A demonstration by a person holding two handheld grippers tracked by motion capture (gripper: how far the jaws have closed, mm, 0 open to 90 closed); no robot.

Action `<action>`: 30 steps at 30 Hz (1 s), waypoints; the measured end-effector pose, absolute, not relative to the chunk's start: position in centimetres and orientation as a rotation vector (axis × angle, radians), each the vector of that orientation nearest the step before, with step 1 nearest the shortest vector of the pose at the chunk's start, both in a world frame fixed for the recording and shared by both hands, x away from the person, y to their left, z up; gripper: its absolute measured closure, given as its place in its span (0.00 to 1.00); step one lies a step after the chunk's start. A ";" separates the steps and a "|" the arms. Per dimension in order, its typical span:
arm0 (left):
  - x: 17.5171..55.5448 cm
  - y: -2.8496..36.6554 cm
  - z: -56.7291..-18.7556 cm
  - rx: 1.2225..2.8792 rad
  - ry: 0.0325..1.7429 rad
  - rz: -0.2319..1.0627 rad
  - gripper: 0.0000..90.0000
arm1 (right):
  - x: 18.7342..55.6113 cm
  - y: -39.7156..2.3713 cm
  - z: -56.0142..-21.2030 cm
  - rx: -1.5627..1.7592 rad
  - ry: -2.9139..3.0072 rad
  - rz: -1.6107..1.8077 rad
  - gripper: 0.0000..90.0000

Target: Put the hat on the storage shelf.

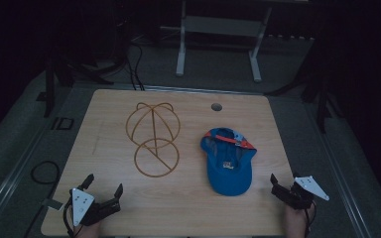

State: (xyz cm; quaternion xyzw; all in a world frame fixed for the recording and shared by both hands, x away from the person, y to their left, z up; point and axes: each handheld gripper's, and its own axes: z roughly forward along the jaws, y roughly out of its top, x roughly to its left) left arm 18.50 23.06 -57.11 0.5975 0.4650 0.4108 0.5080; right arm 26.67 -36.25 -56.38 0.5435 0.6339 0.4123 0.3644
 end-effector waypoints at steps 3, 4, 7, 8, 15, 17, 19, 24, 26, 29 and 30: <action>18.5 23.0 -57.1 1.445 1.121 0.993 0.02 | 26.7 -36.4 -56.4 1.411 1.618 1.065 0.17; 18.5 23.0 -57.1 1.445 1.118 0.993 0.02 | 26.7 -36.4 -56.4 1.415 1.618 1.069 0.17; 18.5 22.9 -57.0 1.442 1.111 0.990 0.02 | 26.7 -36.5 -56.4 1.415 1.627 1.080 0.17; 18.5 22.9 -57.0 1.438 1.112 0.988 0.02 | 26.7 -36.4 -56.4 1.409 1.636 1.086 0.17; 18.1 22.2 -56.6 1.440 1.069 0.983 0.02 | 26.7 -35.8 -55.4 1.392 1.718 1.140 0.16; 18.1 21.9 -56.5 1.455 1.057 0.969 0.02 | 26.8 -35.7 -55.3 1.395 1.727 1.150 0.16; 18.0 21.7 -56.5 1.478 1.053 0.970 0.02 | 27.3 -35.4 -54.2 1.392 1.755 1.186 0.16; 18.0 21.6 -56.3 1.468 1.046 0.912 0.02 | 28.3 -35.0 -52.7 1.355 1.798 1.235 0.14; 18.0 21.6 -56.3 1.470 1.054 0.897 0.02 | 28.9 -34.8 -52.2 1.333 1.808 1.252 0.13; 18.0 21.6 -56.3 1.479 1.062 0.887 0.02 | 29.5 -34.5 -51.7 1.317 1.824 1.274 0.13; 18.1 21.5 -56.3 1.486 1.058 0.890 0.02 | 29.9 -34.3 -51.6 1.307 1.828 1.263 0.13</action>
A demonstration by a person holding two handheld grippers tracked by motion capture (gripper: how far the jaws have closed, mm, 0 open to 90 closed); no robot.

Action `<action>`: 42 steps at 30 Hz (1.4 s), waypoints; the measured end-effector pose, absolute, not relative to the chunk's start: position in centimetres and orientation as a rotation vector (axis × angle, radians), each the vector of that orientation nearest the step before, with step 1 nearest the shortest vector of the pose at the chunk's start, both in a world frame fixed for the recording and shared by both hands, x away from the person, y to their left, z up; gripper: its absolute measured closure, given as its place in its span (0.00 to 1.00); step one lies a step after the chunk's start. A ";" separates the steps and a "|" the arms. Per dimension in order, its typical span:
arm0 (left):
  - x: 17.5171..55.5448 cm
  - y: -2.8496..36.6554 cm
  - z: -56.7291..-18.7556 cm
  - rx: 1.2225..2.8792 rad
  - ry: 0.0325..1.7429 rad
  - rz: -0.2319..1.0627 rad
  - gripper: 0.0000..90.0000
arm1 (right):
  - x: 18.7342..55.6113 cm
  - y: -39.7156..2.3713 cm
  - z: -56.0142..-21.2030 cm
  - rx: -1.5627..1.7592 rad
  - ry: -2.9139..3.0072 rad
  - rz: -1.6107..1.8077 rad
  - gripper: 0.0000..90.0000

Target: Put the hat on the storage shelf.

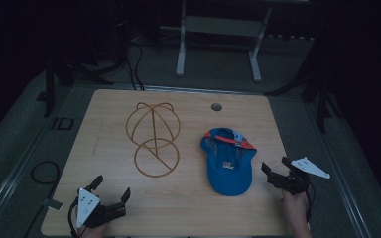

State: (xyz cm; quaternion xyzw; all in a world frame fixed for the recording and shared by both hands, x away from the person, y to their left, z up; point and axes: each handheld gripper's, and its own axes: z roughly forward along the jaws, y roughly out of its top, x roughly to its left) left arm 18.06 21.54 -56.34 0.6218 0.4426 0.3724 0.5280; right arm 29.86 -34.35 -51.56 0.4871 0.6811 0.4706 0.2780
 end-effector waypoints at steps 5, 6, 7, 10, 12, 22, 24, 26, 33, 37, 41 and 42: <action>18.1 21.2 -56.5 1.512 1.056 0.915 0.02 | 31.8 -33.2 -50.8 1.267 1.893 1.296 0.13; 18.1 21.2 -56.5 1.515 1.053 0.912 0.02 | 32.3 -32.9 -50.6 1.261 1.910 1.297 0.13; 18.1 21.2 -56.5 1.518 1.051 0.906 0.02 | 32.6 -32.7 -50.5 1.257 1.918 1.297 0.13; 18.1 21.1 -56.6 1.531 1.057 0.901 0.02 | 33.6 -31.7 -50.2 1.277 1.919 1.277 0.13; 18.1 21.0 -56.5 1.544 1.065 0.899 0.02 | 34.2 -31.2 -50.1 1.265 1.924 1.253 0.13; 18.0 20.8 -56.2 1.557 1.068 0.890 0.02 | 37.9 -29.4 -49.6 1.212 2.004 1.216 0.27; 17.9 20.8 -56.1 1.559 1.069 0.900 0.02 | 38.2 -29.2 -49.6 1.209 2.010 1.203 0.29; 17.9 20.8 -56.1 1.561 1.077 0.907 0.02 | 39.3 -28.6 -49.6 1.207 2.031 1.196 0.33; 18.0 21.4 -56.1 1.526 1.119 0.886 0.02 | 41.7 -27.1 -50.3 1.211 2.065 1.149 0.37; 17.9 21.5 -56.1 1.516 1.126 0.882 0.02 | 42.9 -26.3 -51.0 1.232 2.093 1.108 0.39; 17.9 21.5 -56.1 1.523 1.122 0.886 0.02 | 44.0 -25.8 -51.8 1.261 2.112 1.090 0.39; 17.9 21.5 -56.2 1.526 1.120 0.885 0.02 | 44.2 -25.7 -52.0 1.268 2.113 1.080 0.39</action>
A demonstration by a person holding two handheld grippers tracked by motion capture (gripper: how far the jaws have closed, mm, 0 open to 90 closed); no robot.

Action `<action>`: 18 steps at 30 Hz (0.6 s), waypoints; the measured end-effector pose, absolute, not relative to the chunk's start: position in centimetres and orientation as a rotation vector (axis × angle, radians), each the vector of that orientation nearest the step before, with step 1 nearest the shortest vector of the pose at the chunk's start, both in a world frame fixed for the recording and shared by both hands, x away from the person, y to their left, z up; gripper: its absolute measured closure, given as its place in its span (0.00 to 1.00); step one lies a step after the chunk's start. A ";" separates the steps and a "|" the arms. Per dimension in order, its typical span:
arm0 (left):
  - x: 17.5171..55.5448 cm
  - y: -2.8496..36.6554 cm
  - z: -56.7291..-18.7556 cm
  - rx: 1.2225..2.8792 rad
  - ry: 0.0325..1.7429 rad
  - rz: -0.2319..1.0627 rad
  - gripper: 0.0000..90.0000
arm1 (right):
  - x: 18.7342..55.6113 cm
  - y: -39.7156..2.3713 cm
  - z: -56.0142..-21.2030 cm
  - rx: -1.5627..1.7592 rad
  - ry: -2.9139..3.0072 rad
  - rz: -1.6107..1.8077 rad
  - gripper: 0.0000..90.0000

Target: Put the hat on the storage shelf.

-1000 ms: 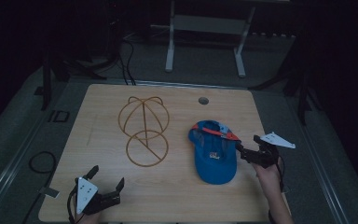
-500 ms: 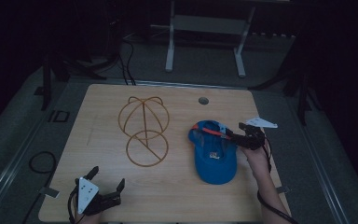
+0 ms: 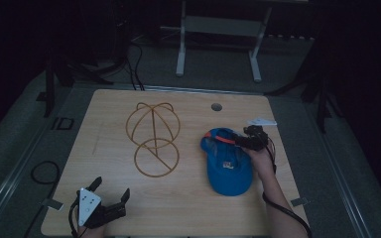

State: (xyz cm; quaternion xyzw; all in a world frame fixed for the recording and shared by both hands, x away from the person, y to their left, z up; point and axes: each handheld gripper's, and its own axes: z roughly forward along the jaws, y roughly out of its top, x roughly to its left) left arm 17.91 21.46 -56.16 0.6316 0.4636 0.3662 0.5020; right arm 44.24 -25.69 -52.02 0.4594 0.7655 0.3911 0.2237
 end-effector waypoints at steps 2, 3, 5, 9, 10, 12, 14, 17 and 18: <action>17.9 21.4 -56.2 1.526 1.122 0.889 0.02 | 44.7 -25.5 -52.4 1.281 2.114 1.060 0.40; 17.9 21.4 -56.2 1.529 1.119 0.887 0.02 | 44.9 -25.3 -52.7 1.285 2.119 1.042 0.41; 17.9 21.4 -56.2 1.533 1.118 0.890 0.02 | 45.2 -25.0 -53.2 1.287 2.137 1.019 0.41; 17.9 21.4 -56.2 1.537 1.116 0.889 0.02 | 45.6 -24.6 -54.1 1.293 2.172 0.970 0.42; 17.8 21.4 -56.2 1.539 1.118 0.894 0.02 | 45.6 -24.6 -54.3 1.294 2.180 0.961 0.42; 17.9 21.4 -56.2 1.537 1.116 0.884 0.02 | 45.7 -24.5 -54.6 1.292 2.200 0.939 0.42; 17.9 21.4 -56.2 1.537 1.119 0.888 0.02 | 45.7 -24.5 -54.8 1.286 2.214 0.927 0.42; 17.9 21.5 -56.2 1.534 1.120 0.886 0.02 | 45.8 -24.5 -55.1 1.267 2.235 0.898 0.44; 17.9 21.4 -56.3 1.535 1.122 0.885 0.02 | 45.8 -24.5 -55.3 1.262 2.244 0.888 0.46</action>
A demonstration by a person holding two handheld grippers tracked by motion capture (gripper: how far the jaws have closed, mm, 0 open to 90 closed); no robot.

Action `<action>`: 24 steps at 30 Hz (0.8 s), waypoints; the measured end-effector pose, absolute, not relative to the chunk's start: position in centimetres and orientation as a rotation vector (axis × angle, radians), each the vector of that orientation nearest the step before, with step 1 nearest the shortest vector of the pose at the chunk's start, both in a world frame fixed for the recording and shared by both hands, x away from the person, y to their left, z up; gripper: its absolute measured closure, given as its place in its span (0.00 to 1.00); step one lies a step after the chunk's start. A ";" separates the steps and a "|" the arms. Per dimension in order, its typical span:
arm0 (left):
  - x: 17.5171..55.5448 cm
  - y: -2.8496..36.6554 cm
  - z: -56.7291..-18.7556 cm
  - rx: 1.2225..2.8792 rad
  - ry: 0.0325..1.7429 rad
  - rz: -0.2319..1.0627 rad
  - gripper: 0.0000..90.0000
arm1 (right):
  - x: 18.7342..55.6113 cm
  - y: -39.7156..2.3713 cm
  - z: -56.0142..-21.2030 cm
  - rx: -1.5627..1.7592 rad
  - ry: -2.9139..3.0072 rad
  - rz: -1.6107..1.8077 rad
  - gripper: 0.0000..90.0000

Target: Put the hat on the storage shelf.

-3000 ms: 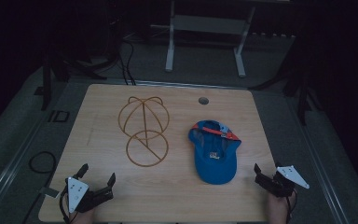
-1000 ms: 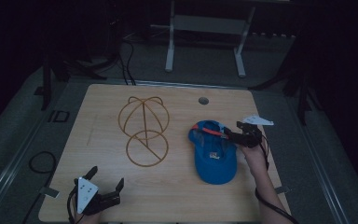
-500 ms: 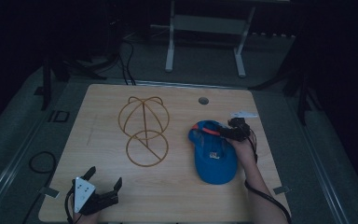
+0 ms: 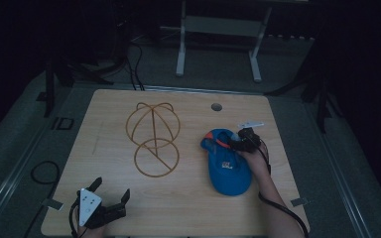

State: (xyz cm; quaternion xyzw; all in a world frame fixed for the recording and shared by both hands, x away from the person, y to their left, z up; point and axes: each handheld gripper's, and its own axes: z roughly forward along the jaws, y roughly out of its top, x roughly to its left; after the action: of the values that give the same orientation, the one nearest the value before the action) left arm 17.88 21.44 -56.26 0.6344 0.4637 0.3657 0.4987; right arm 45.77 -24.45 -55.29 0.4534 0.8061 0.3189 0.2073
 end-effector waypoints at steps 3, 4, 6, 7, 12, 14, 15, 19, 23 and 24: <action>17.9 21.5 -56.3 1.539 1.123 0.884 0.02 | 45.7 -24.4 -55.6 1.238 2.246 0.863 0.48; 17.9 21.5 -56.3 1.539 1.123 0.884 0.02 | 45.7 -24.4 -55.6 1.238 2.246 0.863 0.48; 18.0 21.5 -56.3 1.534 1.133 0.890 0.02 | 45.7 -24.4 -55.6 1.246 2.243 0.866 0.53; 18.1 21.6 -56.3 1.530 1.139 0.891 0.02 | 45.8 -24.4 -55.6 1.248 2.247 0.867 0.55; 18.0 21.6 -56.4 1.528 1.143 0.888 0.02 | 45.9 -24.4 -55.4 1.247 2.278 0.873 0.74; 17.9 21.5 -56.3 1.531 1.140 0.892 0.02 | 45.9 -24.2 -55.3 1.237 2.292 0.866 0.81; 17.9 21.5 -56.3 1.533 1.138 0.891 0.02 | 45.9 -24.1 -55.3 1.228 2.298 0.861 0.84; 18.0 21.5 -56.4 1.534 1.142 0.890 0.02 | 45.9 -23.9 -55.2 1.213 2.299 0.840 0.94; 18.0 21.4 -56.3 1.533 1.141 0.892 0.02 | 45.9 -23.7 -55.1 1.245 2.277 0.816 0.97; 18.0 21.5 -56.3 1.534 1.141 0.893 0.02 | 45.8 -23.9 -55.0 1.259 2.258 0.839 0.97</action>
State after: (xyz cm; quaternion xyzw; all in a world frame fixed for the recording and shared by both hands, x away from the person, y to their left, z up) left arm 18.02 21.46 -56.34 0.6324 0.4705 0.3681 0.4931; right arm 45.78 -23.86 -55.01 0.4530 0.8122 0.3019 0.2100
